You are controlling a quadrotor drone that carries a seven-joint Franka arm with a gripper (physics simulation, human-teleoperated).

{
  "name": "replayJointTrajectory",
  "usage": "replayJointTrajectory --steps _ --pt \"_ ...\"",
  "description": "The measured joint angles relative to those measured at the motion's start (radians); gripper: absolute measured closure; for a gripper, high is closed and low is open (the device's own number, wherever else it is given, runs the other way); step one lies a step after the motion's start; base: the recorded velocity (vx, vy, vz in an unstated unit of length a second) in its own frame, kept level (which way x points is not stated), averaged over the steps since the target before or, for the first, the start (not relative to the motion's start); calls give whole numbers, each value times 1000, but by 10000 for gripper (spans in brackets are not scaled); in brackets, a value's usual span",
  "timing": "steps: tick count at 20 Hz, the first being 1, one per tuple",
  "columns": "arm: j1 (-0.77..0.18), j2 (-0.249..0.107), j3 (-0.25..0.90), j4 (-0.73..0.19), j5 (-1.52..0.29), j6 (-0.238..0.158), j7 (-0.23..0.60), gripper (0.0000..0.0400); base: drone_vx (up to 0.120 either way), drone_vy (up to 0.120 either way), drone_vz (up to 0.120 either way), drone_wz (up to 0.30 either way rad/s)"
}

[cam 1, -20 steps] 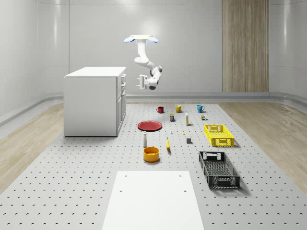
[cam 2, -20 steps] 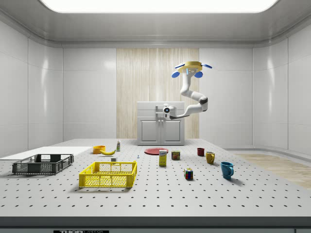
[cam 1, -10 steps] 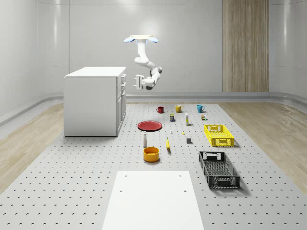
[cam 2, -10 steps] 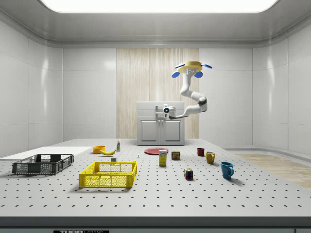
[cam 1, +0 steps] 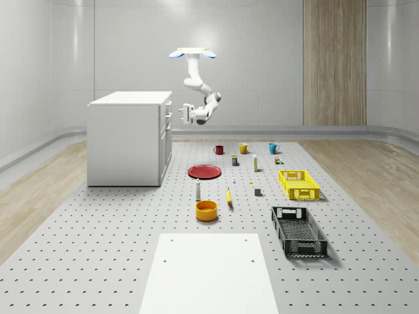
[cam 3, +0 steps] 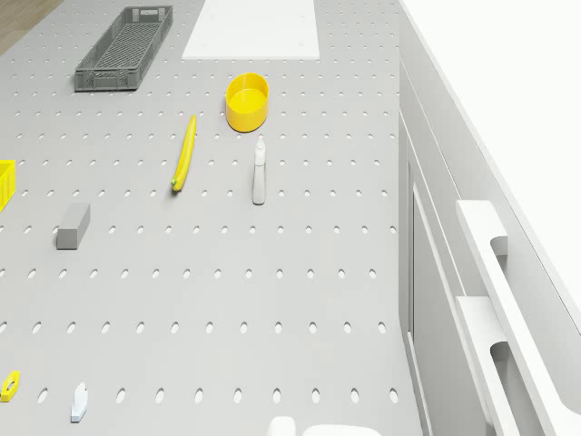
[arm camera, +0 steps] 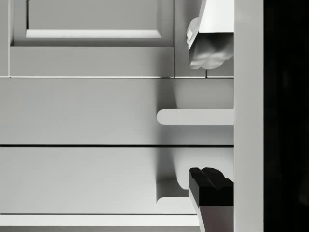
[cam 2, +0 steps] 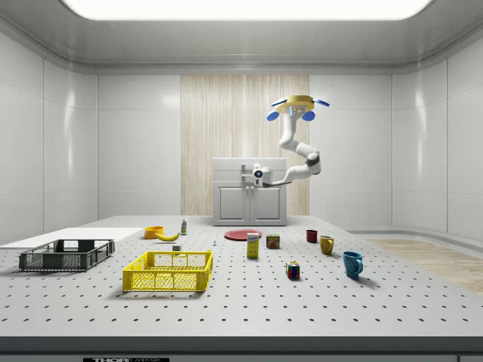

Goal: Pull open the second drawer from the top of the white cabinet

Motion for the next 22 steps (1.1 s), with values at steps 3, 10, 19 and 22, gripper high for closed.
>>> replayJointTrajectory --steps 3,10,19,22 --pt "13 17 17 8 22 17 -5 100 0 0 0 0" --pt "66 101 -9 70 46 24 -42 100 0 0 0 0" --pt "116 177 -2 107 102 58 -85 100 0 0 0 0" --pt "126 195 9 111 124 72 -96 100 0 0 0 0"
